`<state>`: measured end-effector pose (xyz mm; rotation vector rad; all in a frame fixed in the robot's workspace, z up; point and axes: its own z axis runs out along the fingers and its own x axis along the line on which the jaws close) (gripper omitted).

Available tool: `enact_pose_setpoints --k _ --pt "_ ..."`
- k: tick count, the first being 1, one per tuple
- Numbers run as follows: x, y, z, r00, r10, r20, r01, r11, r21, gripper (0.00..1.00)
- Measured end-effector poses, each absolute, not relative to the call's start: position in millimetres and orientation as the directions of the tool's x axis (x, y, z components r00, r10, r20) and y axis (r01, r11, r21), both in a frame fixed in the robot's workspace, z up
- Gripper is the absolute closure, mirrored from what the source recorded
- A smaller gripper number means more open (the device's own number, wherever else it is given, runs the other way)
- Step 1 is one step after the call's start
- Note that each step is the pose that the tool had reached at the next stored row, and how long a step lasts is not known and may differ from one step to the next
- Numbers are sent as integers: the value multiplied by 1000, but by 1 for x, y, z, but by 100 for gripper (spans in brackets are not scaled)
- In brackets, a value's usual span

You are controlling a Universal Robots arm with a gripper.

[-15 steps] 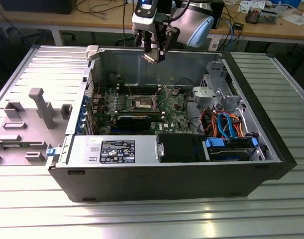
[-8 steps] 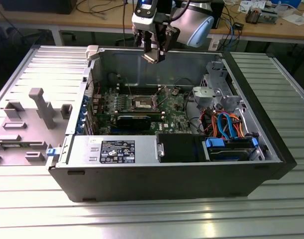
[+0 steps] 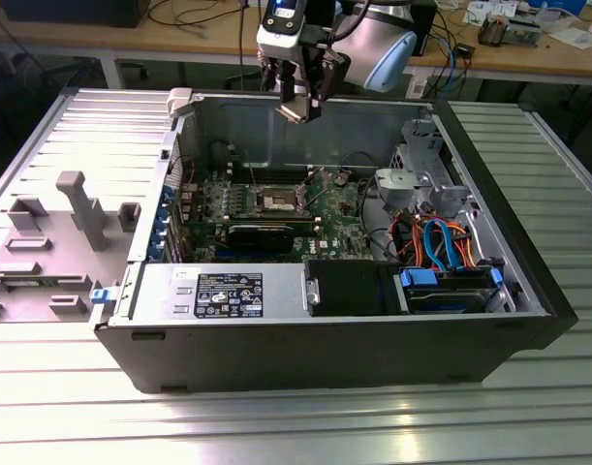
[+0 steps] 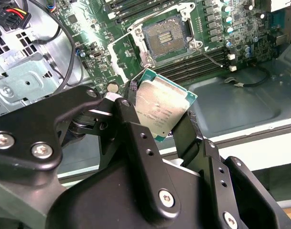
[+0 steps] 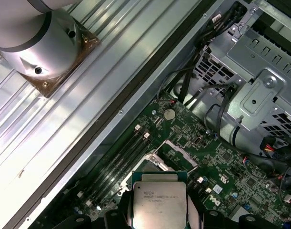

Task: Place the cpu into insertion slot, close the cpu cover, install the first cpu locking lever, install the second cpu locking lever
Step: 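Place the cpu into insertion slot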

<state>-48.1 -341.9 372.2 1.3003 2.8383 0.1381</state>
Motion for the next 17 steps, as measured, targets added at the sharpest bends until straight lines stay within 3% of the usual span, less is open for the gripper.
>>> enact_pose_setpoints --k 11,17 --pt "-48 -342 368 -517 856 26 854 514 80 45" --pt "-49 -342 364 -455 890 45 890 453 47 45"
